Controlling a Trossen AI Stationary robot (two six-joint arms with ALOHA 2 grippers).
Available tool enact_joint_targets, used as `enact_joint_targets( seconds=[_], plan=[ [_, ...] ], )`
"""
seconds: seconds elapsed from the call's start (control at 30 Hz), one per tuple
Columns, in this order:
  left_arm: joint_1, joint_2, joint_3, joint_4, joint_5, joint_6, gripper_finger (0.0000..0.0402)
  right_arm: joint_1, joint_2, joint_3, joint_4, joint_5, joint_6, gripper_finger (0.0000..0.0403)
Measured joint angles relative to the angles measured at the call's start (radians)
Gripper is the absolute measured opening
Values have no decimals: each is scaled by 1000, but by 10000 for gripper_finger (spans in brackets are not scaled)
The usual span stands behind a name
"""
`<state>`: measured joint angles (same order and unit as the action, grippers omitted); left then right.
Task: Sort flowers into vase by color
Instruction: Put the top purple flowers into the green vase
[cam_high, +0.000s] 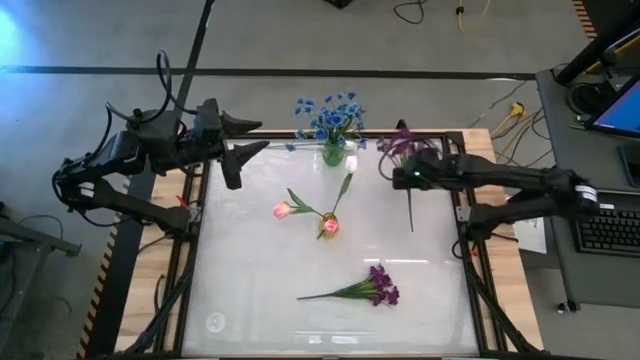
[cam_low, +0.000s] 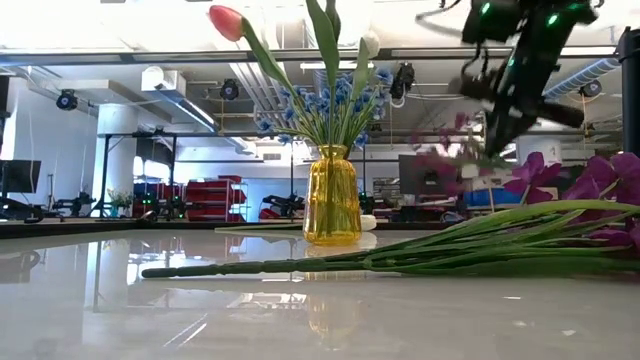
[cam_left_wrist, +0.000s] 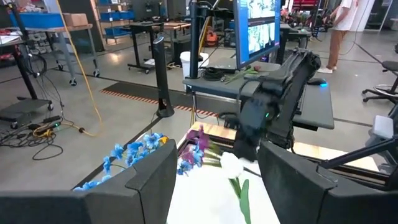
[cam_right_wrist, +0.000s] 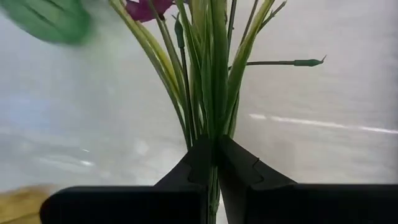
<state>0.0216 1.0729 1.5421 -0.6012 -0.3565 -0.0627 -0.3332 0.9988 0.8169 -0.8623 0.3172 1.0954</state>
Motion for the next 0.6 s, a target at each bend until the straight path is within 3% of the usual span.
enact_joint_targets(
  seconds=[0.3, 0.6],
  plan=[
    [-1, 34, 0, 115, 264, 8, 210, 73, -220, 44, 151, 152, -63, 12],
    [21, 89, 0, 285, 341, 69, 210, 87, -265, 146, 370, 179, -282, 12]
  ],
)
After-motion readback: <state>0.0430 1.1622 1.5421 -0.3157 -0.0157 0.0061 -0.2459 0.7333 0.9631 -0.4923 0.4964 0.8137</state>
